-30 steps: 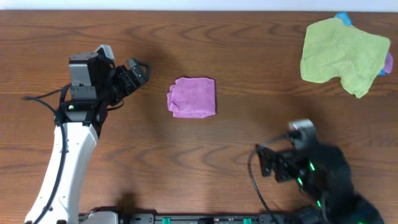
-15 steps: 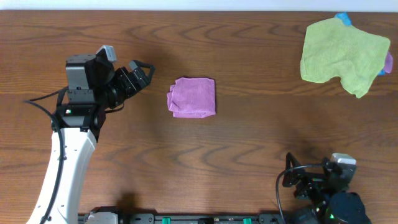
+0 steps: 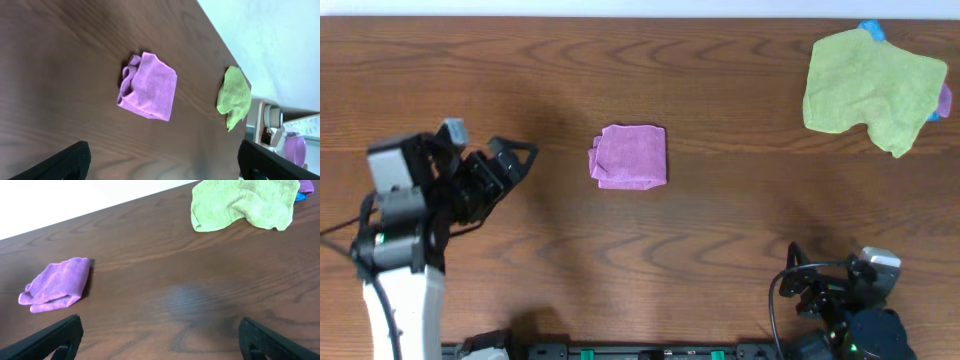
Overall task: Fold the cloth
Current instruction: 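Reach the left gripper to the folded purple cloth and grasp its edge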
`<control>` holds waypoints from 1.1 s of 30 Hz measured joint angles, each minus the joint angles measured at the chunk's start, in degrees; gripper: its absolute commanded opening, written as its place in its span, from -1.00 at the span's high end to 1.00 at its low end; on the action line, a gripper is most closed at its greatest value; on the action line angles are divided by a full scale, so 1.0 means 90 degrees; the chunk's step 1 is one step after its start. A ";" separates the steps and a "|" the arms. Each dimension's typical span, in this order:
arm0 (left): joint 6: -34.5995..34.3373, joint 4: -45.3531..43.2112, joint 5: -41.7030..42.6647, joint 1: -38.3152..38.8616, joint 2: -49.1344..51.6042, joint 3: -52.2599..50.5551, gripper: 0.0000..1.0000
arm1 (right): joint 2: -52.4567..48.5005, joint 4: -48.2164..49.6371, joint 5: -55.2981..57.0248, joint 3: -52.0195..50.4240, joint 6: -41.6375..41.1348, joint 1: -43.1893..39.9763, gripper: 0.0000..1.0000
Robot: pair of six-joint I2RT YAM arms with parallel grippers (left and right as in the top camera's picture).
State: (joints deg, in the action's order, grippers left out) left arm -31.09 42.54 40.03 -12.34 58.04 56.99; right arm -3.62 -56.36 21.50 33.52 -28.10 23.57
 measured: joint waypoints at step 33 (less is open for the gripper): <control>-0.2130 -0.5003 -0.4182 0.4172 -0.0721 -0.4082 -0.93 | 0.0000 -0.0019 0.0022 -0.0029 0.0000 0.0000 -0.99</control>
State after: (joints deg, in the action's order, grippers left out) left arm -50.26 -2.48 2.39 25.21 51.55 20.25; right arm -3.62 -56.53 21.69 33.26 -28.10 23.57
